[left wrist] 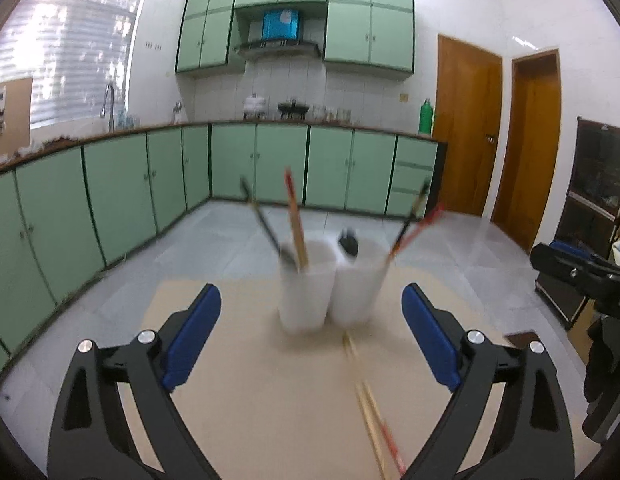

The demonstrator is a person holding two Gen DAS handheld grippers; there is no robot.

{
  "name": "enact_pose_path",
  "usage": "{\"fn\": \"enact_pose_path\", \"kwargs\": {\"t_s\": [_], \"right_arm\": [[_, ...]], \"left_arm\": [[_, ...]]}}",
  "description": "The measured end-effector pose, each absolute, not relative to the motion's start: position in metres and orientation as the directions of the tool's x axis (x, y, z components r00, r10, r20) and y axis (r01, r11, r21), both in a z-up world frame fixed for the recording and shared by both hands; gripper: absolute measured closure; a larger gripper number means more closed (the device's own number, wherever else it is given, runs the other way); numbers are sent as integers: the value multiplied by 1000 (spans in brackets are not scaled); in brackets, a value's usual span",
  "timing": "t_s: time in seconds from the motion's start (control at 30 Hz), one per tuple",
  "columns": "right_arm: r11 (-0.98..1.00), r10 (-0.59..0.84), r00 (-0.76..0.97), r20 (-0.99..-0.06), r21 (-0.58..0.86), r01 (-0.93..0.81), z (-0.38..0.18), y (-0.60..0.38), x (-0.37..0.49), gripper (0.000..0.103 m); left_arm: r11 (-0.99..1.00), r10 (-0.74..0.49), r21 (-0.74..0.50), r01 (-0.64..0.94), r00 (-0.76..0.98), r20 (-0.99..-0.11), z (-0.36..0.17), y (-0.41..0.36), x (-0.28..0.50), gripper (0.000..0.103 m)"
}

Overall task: Organize utensils
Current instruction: 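Move both grippers back over the last two chopsticks, then grasp the red chopstick with the right gripper while the left grasps the plain wooden one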

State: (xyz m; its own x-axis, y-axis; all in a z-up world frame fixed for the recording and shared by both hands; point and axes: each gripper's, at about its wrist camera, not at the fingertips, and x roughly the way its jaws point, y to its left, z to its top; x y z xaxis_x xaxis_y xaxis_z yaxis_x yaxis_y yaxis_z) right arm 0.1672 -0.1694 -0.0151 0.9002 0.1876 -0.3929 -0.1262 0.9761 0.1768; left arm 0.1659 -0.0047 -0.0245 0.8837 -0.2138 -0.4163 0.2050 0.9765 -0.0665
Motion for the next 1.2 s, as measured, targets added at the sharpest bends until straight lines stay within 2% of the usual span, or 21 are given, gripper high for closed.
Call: {"fn": "enact_pose_path", "kwargs": {"t_s": [0.4,0.6,0.87,1.2], "right_arm": [[974,177,822,-541,218,-66,-97,-152,136,6],[985,158,777,-609,156,-78,-125,-129,131,7],[985,169,708,-686,136,-104,-150,-101,126,26],[984,178,653,-736,120,-133,-160,-80,132,41]], "left_arm": [[991,-133,-57,124,784,-606,-113,19,139,14],[994,-98,-27,107,741,-664,-139,17,130,14],[997,-60,-5,79,702,-709,-148,23,126,14],[998,-47,-6,64,673,-739,-154,26,125,14]]}}
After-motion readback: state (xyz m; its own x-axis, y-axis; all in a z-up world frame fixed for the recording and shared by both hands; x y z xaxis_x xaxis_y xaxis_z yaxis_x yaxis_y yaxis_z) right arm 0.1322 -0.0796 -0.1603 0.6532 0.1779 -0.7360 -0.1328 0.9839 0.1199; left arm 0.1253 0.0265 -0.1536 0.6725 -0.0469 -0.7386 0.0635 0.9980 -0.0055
